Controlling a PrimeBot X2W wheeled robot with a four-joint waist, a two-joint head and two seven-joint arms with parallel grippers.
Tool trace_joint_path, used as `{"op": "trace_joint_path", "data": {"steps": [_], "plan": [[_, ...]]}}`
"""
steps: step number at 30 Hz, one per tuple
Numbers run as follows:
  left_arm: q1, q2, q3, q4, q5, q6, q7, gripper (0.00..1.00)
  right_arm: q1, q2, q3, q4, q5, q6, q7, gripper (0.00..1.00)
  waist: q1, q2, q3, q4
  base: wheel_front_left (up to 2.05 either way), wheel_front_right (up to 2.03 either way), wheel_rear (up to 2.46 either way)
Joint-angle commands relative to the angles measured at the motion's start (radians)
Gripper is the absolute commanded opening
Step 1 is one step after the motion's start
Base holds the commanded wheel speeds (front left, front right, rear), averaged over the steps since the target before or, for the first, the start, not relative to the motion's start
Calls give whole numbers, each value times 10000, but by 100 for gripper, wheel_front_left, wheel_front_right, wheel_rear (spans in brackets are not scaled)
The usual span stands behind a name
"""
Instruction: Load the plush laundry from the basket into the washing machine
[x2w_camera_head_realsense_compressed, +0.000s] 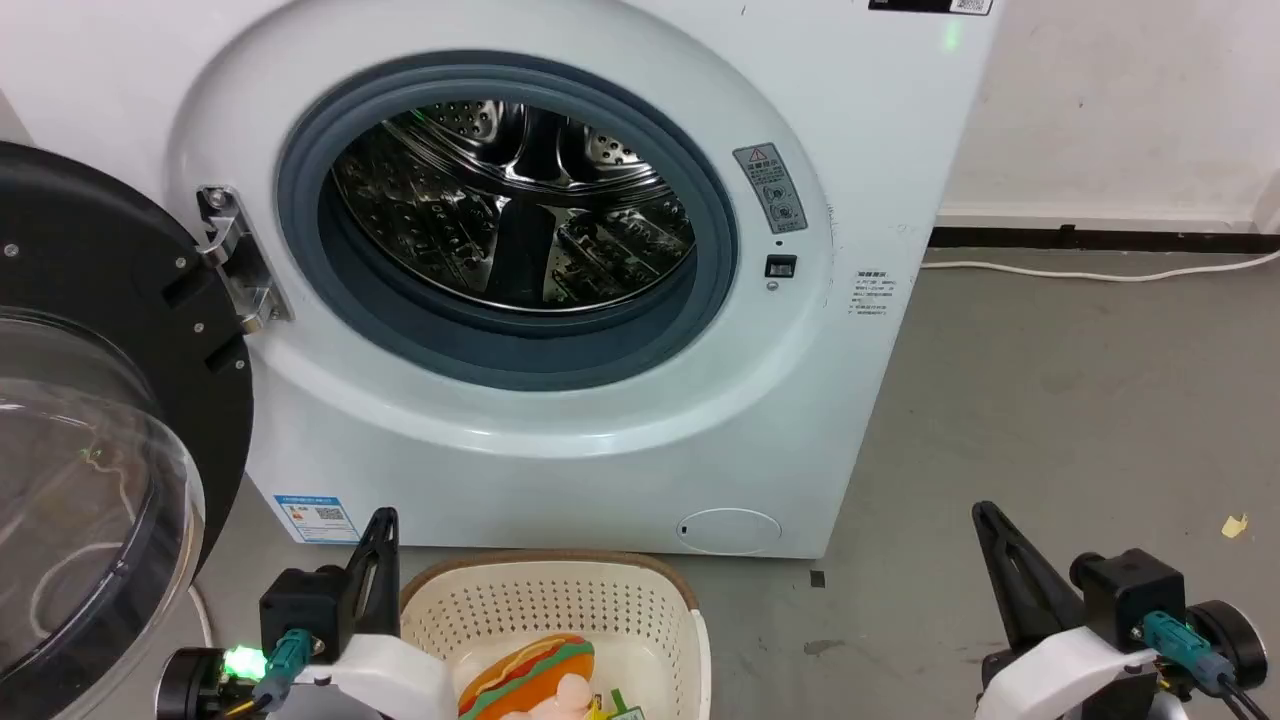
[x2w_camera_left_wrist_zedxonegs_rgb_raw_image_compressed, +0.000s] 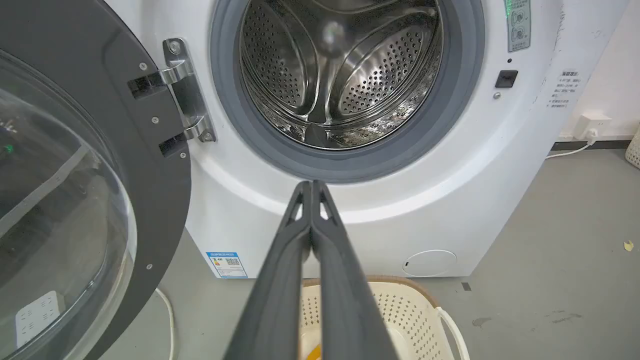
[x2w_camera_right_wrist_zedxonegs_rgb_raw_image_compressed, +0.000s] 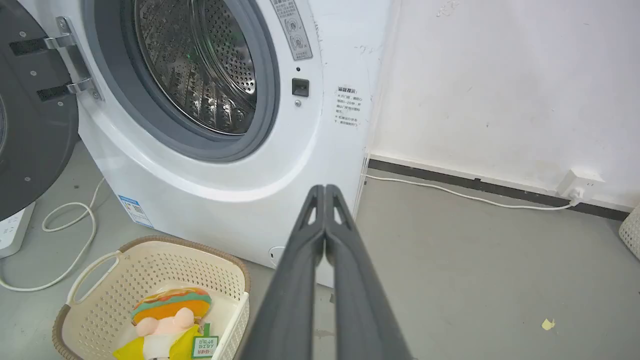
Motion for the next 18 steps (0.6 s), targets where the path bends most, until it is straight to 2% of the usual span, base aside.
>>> {"op": "trace_joint_path", "data": {"steps": [1,18], "plan": [[-149,-1,24,-43,28,-43,3,0,-119,5,-22,-41,-76,-9,12,0,0,0,0,0,0,0,0],[-149,-1,24,-43,28,-43,3,0,-119,5,-22,-41,-76,-9,12,0,0,0,0,0,0,0,0]]}}
